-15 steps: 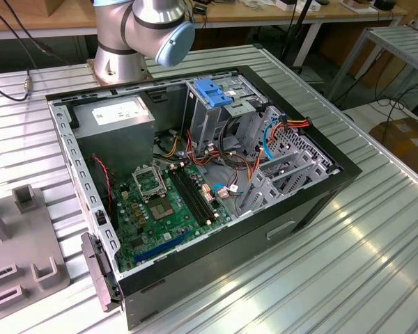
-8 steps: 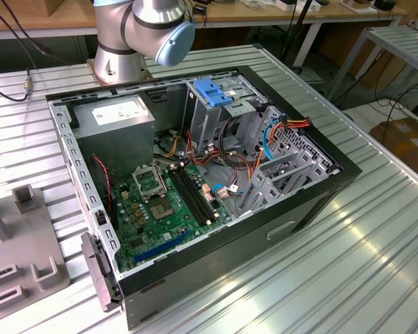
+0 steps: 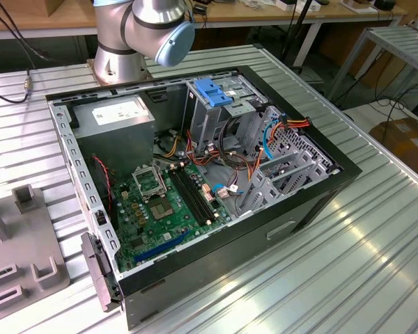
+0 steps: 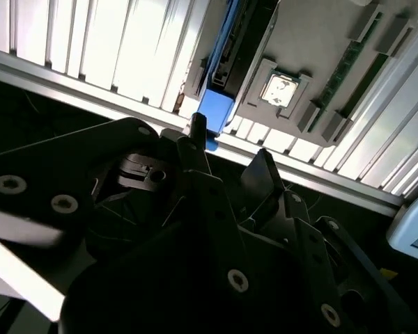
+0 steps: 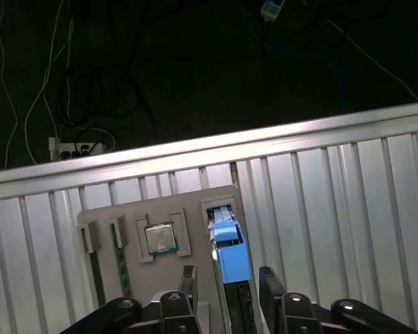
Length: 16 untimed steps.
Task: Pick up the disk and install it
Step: 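Pick up the disk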
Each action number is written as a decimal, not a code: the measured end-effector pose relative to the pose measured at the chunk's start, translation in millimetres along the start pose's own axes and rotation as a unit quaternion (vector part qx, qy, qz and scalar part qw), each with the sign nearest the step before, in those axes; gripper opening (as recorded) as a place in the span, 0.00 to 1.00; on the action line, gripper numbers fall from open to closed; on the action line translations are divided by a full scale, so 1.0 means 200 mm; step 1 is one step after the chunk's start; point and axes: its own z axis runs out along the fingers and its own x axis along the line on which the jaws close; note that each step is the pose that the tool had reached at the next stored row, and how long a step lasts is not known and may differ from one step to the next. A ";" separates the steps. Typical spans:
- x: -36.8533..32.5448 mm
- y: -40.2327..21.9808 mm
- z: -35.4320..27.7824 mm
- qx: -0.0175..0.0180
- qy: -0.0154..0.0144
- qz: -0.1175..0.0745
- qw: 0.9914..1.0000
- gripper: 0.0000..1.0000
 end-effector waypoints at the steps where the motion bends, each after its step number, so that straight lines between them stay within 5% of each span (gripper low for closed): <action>1: 0.000 -0.001 0.010 0.000 0.000 -0.003 1.000 0.48; 9: -0.001 -0.003 0.056 0.005 0.005 -0.012 1.000 0.48; 11: -0.004 -0.008 0.100 0.009 0.007 -0.012 1.000 0.48; 12: -0.009 -0.015 0.154 0.010 0.012 -0.014 1.000 0.49; 13: -0.018 -0.015 0.208 0.010 0.013 -0.021 1.000 0.56; 16: -0.030 -0.013 0.233 0.011 0.013 -0.026 1.000 0.56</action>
